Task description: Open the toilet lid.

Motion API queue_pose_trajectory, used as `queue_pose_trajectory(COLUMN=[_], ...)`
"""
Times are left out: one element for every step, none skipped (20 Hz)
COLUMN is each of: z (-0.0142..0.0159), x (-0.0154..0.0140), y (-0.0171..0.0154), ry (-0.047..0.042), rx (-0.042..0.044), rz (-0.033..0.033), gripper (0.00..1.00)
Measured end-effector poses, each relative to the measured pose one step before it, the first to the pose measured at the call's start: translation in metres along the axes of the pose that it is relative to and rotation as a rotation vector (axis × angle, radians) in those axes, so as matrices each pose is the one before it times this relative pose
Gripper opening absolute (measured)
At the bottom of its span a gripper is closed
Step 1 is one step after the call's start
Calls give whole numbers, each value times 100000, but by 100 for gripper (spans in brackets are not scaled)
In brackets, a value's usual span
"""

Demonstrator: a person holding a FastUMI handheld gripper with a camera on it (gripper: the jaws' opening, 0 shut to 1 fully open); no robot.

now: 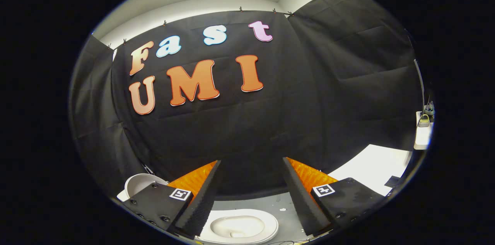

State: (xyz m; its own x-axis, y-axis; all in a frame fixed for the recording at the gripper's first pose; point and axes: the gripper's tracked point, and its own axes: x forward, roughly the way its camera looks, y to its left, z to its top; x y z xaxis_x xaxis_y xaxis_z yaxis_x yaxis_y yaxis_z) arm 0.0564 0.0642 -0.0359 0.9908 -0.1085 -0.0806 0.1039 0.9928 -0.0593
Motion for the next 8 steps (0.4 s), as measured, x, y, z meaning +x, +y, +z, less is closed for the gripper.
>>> queue_pose_trajectory(z=[321, 323, 258, 82, 114, 264, 201, 342], x=[-122, -10, 1, 1, -4, -72, -226, -103], y=[-75, 45, 112, 9, 23, -51, -14, -53], ry=[-398, -422, -176, 237, 282, 20, -266, -356], rx=[168, -107, -475, -786, -725, -511, -118, 170], rz=[-96, 73, 202, 234, 317, 320, 393, 422], gripper=[98, 98, 98, 98, 98, 98, 98, 98])
